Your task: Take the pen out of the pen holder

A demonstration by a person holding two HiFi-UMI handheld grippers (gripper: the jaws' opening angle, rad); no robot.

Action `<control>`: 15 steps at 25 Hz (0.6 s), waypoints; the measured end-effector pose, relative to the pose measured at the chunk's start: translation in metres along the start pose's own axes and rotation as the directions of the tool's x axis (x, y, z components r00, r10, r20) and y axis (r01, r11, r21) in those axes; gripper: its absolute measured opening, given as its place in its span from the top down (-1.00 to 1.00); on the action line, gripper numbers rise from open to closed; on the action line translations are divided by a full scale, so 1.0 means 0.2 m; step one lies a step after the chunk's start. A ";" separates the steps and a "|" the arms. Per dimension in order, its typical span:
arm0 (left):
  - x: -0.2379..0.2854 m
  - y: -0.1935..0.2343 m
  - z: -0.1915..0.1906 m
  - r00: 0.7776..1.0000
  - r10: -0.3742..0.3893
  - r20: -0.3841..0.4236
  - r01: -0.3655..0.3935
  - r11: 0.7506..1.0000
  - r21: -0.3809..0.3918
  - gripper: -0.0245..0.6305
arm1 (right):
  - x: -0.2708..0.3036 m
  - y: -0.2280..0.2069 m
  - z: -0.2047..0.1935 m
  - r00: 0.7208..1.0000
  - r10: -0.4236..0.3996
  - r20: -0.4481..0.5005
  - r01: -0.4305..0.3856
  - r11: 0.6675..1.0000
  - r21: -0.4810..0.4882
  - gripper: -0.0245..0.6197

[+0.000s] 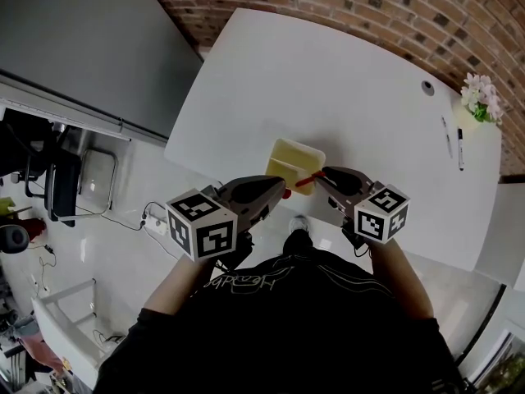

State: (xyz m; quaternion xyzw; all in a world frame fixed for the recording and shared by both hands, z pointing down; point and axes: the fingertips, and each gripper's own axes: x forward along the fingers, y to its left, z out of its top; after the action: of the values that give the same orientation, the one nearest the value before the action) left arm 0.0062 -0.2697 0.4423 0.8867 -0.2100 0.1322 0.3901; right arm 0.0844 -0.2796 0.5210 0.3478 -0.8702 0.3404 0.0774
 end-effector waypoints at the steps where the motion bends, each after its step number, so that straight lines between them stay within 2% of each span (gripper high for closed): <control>1: 0.00 0.00 0.00 1.000 -0.005 0.003 0.006 1.000 -0.015 0.92 | 0.00 0.00 0.00 1.000 -0.004 -0.001 0.004 1.000 -0.002 0.58; 4: -0.01 0.01 -0.01 1.000 -0.009 0.010 0.010 0.999 -0.047 0.92 | 0.01 0.00 -0.02 1.000 -0.009 -0.010 0.009 1.000 -0.007 0.58; 15: -0.04 0.02 -0.02 1.000 0.015 0.007 -0.015 0.998 -0.057 0.92 | 0.01 0.00 -0.02 1.000 -0.030 0.001 0.030 0.999 -0.019 0.73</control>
State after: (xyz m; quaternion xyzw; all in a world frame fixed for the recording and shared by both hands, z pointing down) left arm -0.0038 -0.2675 0.4447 0.8741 -0.2217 0.1260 0.4135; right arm 0.0832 -0.2787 0.5251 0.3602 -0.8680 0.3309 0.0855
